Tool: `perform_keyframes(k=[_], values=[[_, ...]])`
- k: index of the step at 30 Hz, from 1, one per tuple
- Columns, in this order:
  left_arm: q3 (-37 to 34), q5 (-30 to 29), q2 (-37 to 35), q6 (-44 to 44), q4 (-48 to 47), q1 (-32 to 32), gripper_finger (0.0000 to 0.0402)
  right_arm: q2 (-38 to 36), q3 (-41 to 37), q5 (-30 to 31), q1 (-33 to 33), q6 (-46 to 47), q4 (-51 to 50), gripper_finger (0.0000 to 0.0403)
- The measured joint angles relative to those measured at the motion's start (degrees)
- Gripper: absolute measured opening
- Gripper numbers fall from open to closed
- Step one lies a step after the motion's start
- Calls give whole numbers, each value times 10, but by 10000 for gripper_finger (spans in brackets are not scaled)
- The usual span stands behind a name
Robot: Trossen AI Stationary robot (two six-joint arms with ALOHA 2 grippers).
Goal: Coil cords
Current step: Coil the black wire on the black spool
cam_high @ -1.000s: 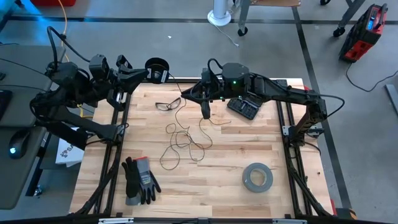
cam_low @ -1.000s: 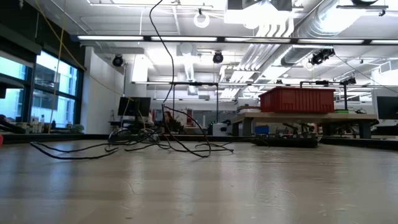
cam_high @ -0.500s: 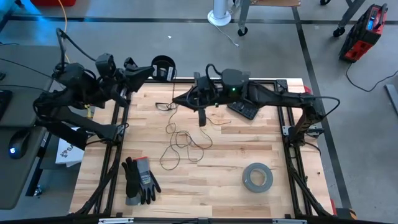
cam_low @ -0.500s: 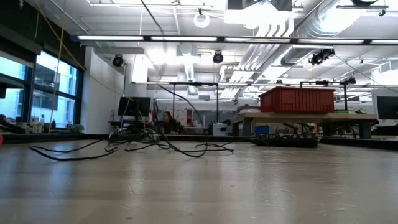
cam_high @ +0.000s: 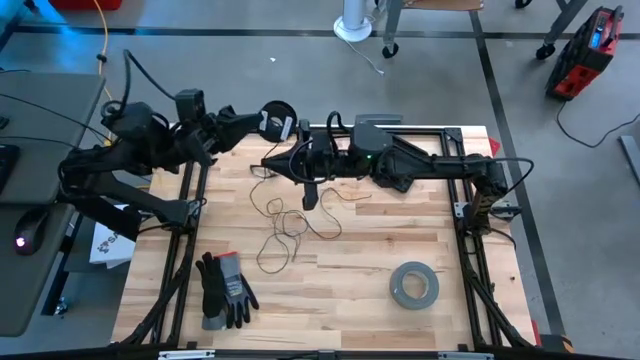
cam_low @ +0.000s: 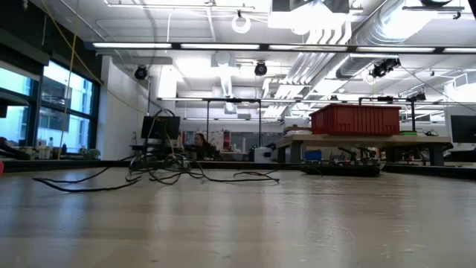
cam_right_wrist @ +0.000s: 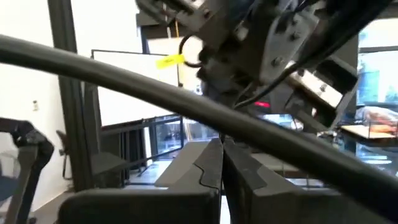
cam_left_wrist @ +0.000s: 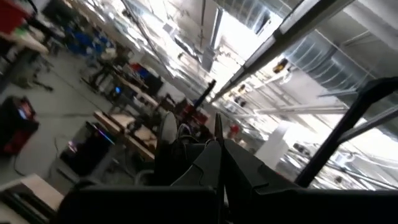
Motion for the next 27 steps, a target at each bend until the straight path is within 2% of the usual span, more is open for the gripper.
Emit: perform_keyframes(k=[4, 8, 12, 17, 20, 25, 27], values=[[0, 9, 1, -40, -18, 0, 1, -1, 0, 2, 1, -3, 28, 0], [0, 13, 2, -118, -24, 0, 1, 3, 0, 13, 1, -5, 38, 0], [0, 41, 2, -196, -32, 2, 1, 5, 0, 15, -1, -8, 52, 0], [1, 67, 1, -265, -43, 3, 1, 14, 0, 51, -2, -18, 78, 0], [1, 91, 0, -297, -62, 3, 1, 18, 0, 64, -2, -21, 97, 0], [1, 178, -12, -338, -123, 1, 1, 19, 0, 78, -13, -46, 106, 0], [0, 194, -17, -341, -157, 1, 1, 20, 0, 80, -20, -47, 105, 0]])
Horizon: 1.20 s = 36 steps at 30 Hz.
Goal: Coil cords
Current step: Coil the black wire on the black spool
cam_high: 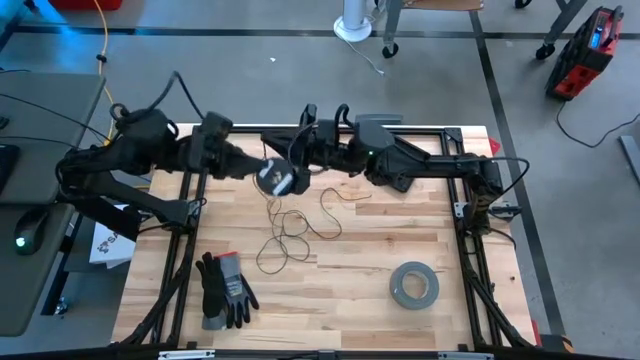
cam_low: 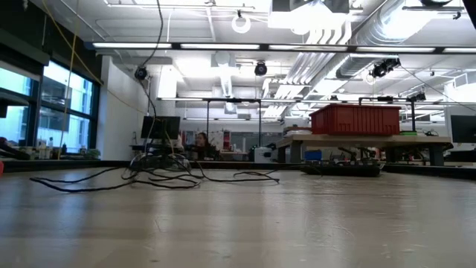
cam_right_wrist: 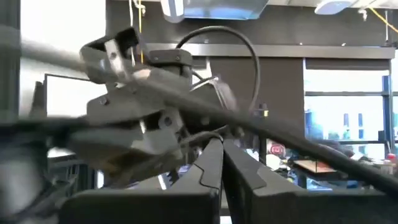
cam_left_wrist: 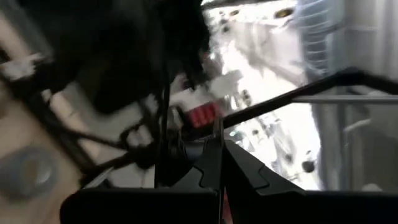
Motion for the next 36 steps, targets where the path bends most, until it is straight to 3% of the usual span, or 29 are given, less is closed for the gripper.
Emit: perform_keyframes(k=[6, 16, 20, 27, 32, 36], values=[[0, -21, -35, 22, -76, 2, 1, 0, 0, -4, -20, -22, -11, 0], [0, -137, -93, 133, -212, 7, 1, -22, 0, -9, -51, -44, -102, 0], [0, -173, -101, 230, -231, 17, 1, -42, 0, -6, -62, -39, -143, 0], [0, -283, -89, 491, -225, 25, 1, -59, 0, -7, -64, -28, -209, 0], [0, -295, -82, 657, -224, 28, 1, -83, 0, -6, -64, -5, -265, 0], [0, -300, -82, 709, -186, 28, 1, -109, 0, 7, -64, 22, -332, 10]])
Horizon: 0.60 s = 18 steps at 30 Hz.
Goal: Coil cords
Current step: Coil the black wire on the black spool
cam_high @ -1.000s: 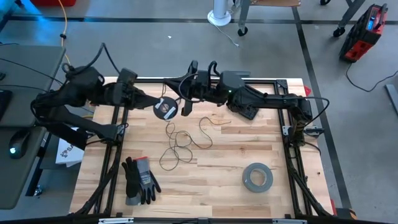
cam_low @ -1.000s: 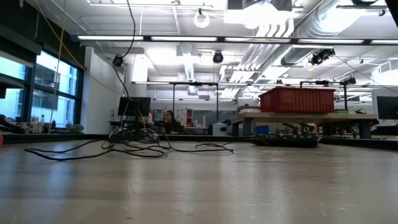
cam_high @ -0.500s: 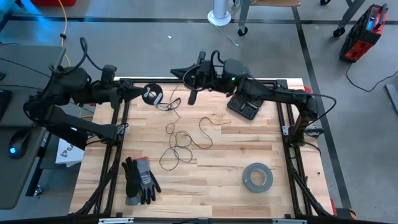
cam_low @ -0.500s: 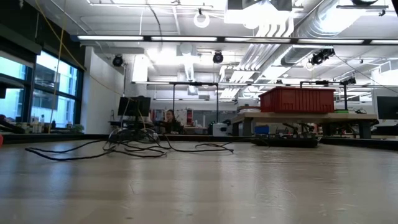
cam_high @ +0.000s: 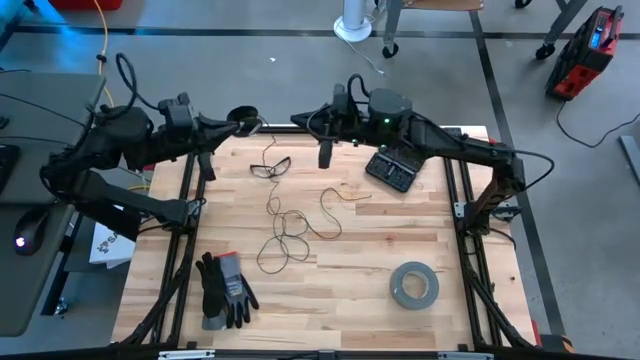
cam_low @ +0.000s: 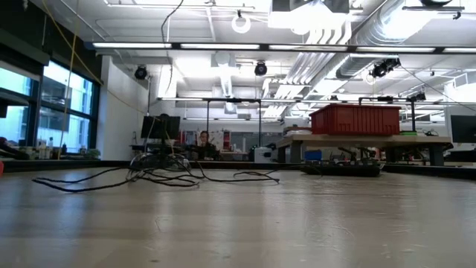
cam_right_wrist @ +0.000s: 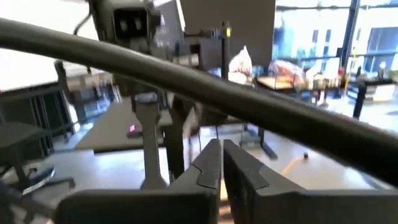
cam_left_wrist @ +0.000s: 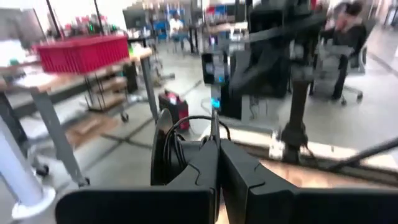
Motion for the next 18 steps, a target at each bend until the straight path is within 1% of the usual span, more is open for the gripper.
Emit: perform_keyframes(k=[3, 7, 11, 14, 18], values=[[0, 2, 0, 15, 55, 0, 1, -14, 0, -5, 4, 3, -52, 45], [0, 26, 2, 14, 132, 0, 1, -16, 0, -9, 20, 28, -111, 117], [0, 33, 3, -11, 176, 0, 1, -7, 0, -18, 40, 36, -119, 179], [0, 36, 6, -40, 190, 0, 1, 2, 0, -1, 51, 36, -111, 204], [0, 55, 12, -66, 194, 0, 1, 21, 0, 21, 56, 41, -78, 210]])
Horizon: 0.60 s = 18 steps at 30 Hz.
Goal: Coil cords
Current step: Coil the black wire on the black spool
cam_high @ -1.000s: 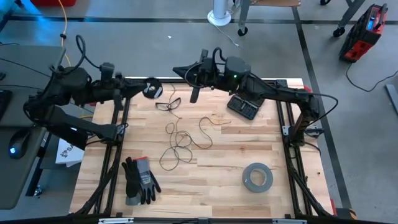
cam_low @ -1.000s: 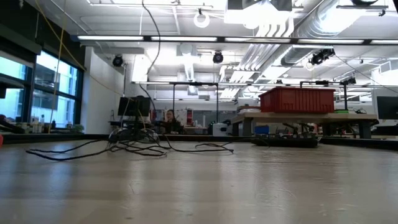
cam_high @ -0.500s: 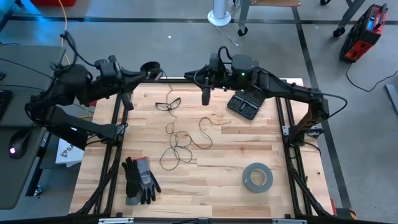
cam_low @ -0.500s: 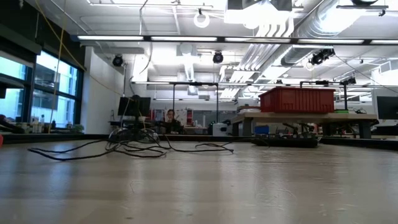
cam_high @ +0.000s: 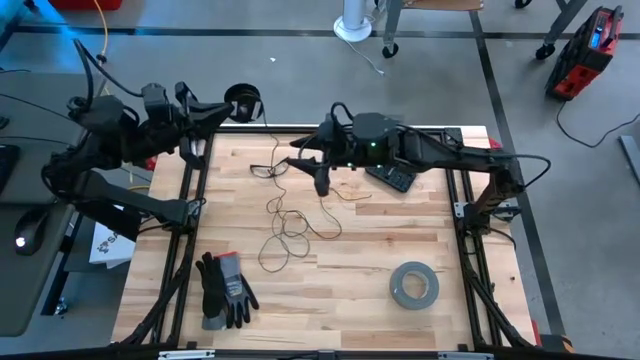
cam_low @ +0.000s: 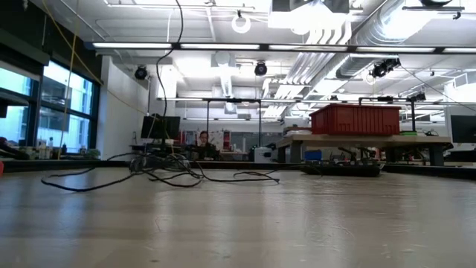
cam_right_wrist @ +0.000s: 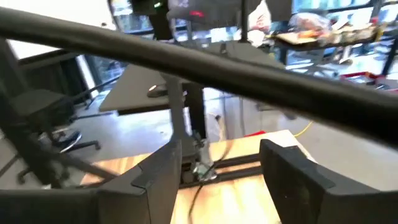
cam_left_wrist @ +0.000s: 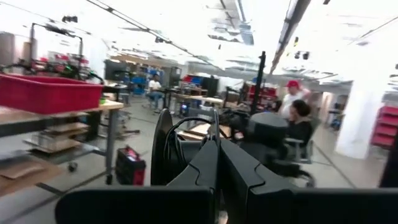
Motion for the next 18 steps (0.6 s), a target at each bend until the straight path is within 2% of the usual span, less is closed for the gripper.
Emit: perform_keyframes(k=[5, 12, 18], values=[[0, 17, 13, -12, -3, 0, 1, 14, 0, 45, 1, -13, 18, 211], [0, 19, 30, -12, -2, 0, 1, 14, 0, 38, 2, 0, 19, 209], [0, 17, 35, -3, -1, 0, 1, 14, 0, 35, 3, -11, -3, 166]])
